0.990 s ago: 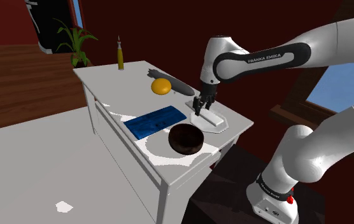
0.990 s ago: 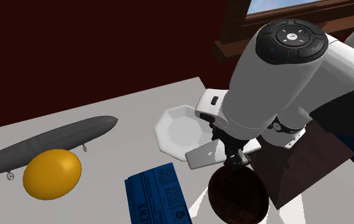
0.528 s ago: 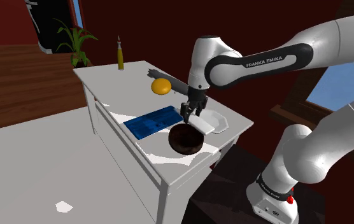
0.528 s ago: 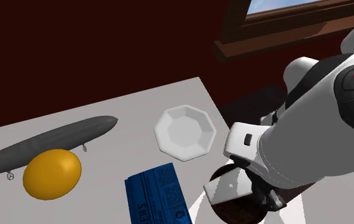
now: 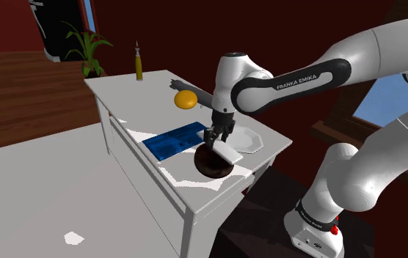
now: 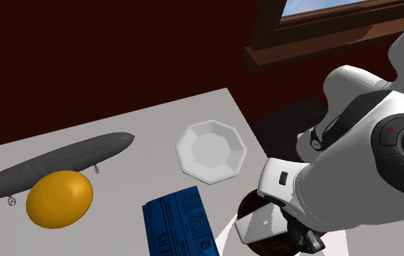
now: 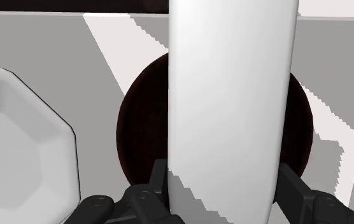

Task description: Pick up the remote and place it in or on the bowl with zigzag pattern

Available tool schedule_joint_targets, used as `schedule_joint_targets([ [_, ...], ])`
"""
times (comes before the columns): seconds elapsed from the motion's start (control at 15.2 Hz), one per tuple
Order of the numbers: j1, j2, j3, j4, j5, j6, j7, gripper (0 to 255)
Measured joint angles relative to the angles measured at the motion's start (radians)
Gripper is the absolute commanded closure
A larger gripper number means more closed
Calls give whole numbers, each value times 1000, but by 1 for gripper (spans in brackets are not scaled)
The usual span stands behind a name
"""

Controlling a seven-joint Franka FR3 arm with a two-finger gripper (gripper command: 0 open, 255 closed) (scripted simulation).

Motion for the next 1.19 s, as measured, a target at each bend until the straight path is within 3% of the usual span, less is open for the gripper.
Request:
schedule_joint_targets([
  [0.4,1,41,4,-54,0,95,3,255],
  [0.86,0,50,4,-66,-1,116,3,255],
  [0.92,0,50,4,-66,-1,116,3,0],
  [1.19,0,50,4,-66,-1,117,3,0],
])
